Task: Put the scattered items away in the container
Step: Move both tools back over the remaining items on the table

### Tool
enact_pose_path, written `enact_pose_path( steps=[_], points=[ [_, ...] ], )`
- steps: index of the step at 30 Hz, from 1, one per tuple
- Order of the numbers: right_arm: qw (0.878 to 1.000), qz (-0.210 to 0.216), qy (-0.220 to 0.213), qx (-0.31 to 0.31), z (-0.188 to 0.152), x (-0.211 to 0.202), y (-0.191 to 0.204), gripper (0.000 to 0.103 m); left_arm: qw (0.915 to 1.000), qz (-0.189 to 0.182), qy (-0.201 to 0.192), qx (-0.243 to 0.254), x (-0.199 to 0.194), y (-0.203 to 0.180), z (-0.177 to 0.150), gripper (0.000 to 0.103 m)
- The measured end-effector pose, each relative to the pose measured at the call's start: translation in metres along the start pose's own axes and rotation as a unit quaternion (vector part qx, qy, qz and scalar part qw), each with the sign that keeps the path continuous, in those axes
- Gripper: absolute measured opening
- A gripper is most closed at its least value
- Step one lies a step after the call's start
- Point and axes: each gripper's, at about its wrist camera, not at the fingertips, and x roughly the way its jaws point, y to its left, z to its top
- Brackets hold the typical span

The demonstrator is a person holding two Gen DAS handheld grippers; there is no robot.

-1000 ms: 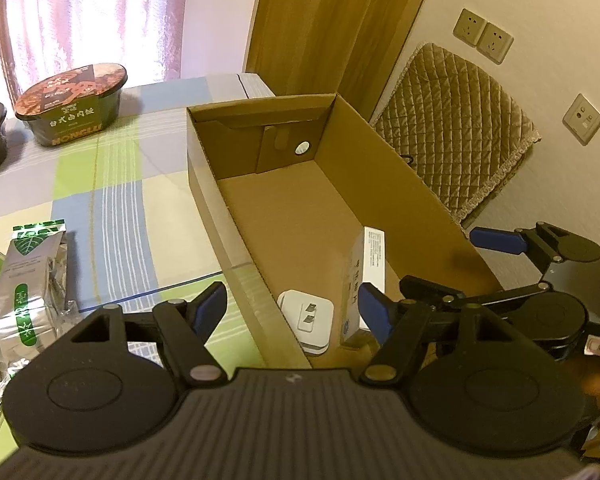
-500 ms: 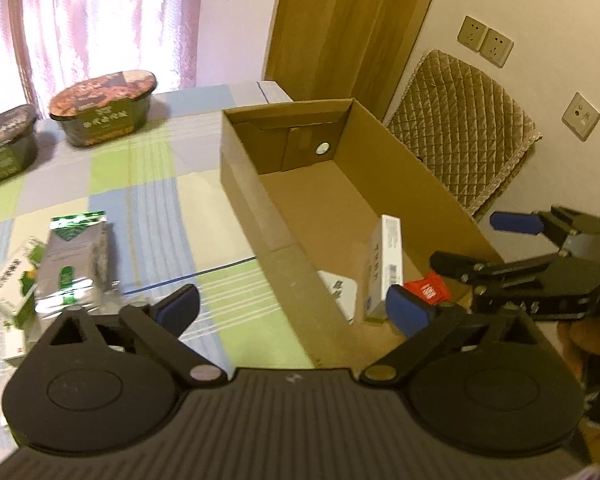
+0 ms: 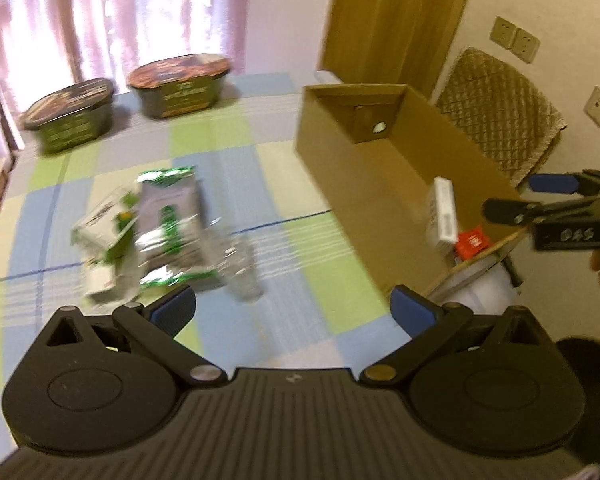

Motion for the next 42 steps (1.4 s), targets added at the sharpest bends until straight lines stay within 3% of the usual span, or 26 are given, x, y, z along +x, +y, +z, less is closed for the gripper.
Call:
enact_pose_path(
  steps=[9, 21, 30, 42],
  points=[
    [0.999, 0.047, -0.003, -0.025, -0.001, -0.012, 0.062, 0.098, 0.9984, 0.039, 0.005, -0.041, -0.039, 0.06, -0.043, 0.102],
    [0.994, 0.087, 0.01, -0.063, -0.002, 0.0, 0.12, 0.098, 0.9962, 0.069, 0.002, -0.053, -0.059, 0.099, -0.061, 0.102],
    [0.992, 0.101, 0.034, -0.074, -0.007, 0.038, 0.144, 0.098, 0.9957, 0.067, 0.016, -0.062, -0.035, 0.119, -0.068, 0.102],
    [0.992, 0.097, 0.054, -0.065, -0.019, 0.132, 0.153, 0.097, 0.9961, 0.07, 0.033, -0.044, 0.029, 0.154, -0.066, 0.102]
  ],
)
